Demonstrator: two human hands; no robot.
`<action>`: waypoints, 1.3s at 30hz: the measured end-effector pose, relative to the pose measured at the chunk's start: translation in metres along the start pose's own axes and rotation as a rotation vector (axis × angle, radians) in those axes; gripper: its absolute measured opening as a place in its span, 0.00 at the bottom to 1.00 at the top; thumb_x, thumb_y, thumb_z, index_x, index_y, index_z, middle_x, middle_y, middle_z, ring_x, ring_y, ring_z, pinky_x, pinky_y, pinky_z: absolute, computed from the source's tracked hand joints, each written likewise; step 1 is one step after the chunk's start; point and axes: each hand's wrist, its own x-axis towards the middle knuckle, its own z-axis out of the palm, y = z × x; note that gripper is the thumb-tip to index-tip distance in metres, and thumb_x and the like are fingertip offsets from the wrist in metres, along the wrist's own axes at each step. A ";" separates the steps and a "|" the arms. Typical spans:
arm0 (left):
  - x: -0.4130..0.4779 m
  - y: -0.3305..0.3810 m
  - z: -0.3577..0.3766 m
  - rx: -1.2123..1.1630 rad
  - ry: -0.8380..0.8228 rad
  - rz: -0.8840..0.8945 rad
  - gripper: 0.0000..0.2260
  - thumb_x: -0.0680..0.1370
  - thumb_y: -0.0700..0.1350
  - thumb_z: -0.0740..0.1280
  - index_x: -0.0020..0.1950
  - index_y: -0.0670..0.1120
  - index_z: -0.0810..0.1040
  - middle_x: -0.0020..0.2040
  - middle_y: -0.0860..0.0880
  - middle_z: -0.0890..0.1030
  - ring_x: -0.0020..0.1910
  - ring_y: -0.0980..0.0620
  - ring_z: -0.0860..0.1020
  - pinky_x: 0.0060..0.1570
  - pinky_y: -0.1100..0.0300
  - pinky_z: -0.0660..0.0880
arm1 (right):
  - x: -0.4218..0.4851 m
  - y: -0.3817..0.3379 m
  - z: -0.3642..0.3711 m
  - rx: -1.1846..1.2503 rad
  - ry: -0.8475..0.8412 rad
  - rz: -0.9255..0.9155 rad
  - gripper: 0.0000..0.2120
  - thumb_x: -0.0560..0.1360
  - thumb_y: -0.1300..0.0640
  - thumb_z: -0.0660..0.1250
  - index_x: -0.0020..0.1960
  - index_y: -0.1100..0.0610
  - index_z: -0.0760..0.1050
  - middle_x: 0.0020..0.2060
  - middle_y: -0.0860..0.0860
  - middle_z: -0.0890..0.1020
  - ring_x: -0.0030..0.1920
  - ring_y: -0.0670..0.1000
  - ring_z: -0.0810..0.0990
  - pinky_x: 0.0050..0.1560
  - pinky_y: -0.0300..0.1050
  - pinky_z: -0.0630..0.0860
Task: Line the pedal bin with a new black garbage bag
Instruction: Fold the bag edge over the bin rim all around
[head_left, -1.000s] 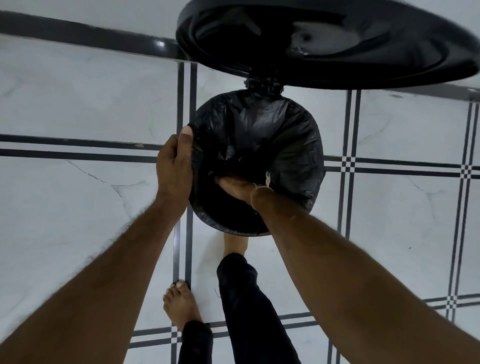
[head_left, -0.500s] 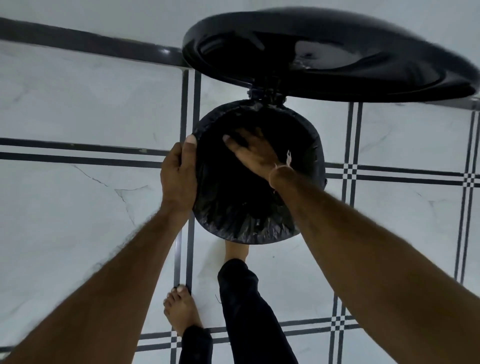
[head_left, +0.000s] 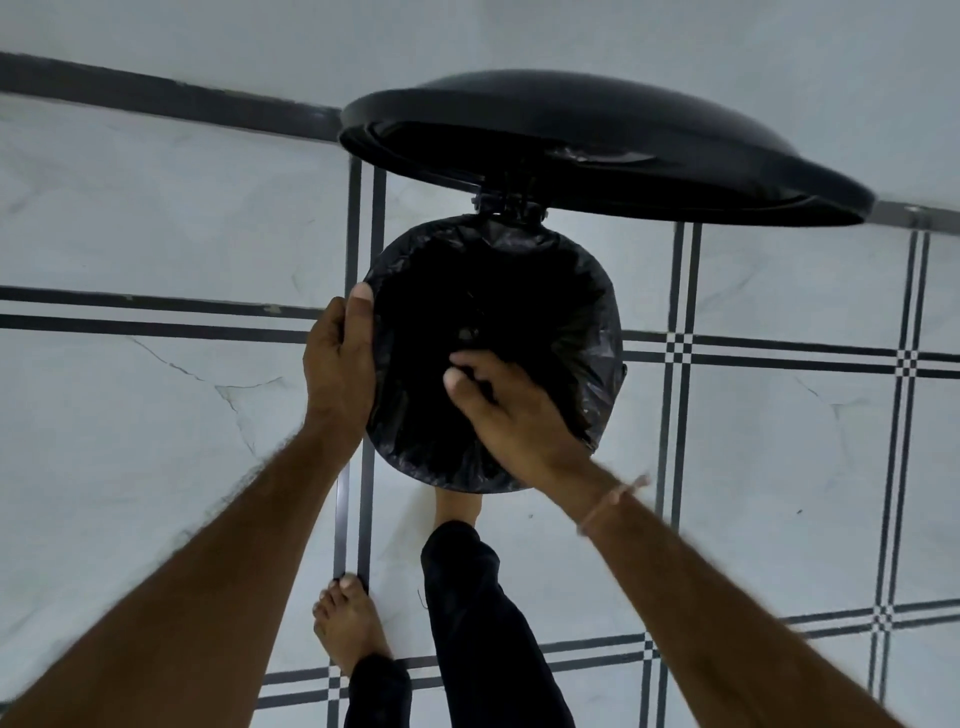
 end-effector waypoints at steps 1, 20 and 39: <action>-0.001 -0.001 0.000 0.007 0.001 0.005 0.22 0.83 0.62 0.61 0.39 0.46 0.71 0.35 0.53 0.71 0.36 0.57 0.71 0.38 0.64 0.72 | -0.002 0.005 0.009 0.005 -0.108 0.077 0.23 0.79 0.31 0.57 0.71 0.35 0.70 0.70 0.50 0.76 0.70 0.55 0.75 0.70 0.50 0.71; -0.002 0.008 0.000 0.012 -0.018 -0.004 0.28 0.85 0.59 0.60 0.46 0.32 0.70 0.41 0.43 0.72 0.42 0.49 0.72 0.44 0.54 0.73 | 0.023 0.028 0.001 -0.021 0.149 0.102 0.29 0.77 0.33 0.57 0.76 0.38 0.66 0.74 0.56 0.72 0.72 0.63 0.73 0.72 0.58 0.70; -0.010 0.031 -0.010 0.109 0.061 -0.024 0.22 0.84 0.63 0.57 0.51 0.44 0.74 0.44 0.51 0.77 0.46 0.50 0.76 0.53 0.48 0.76 | -0.014 0.018 -0.046 -0.035 0.674 -0.063 0.23 0.83 0.51 0.63 0.75 0.58 0.72 0.69 0.57 0.76 0.70 0.55 0.73 0.68 0.43 0.68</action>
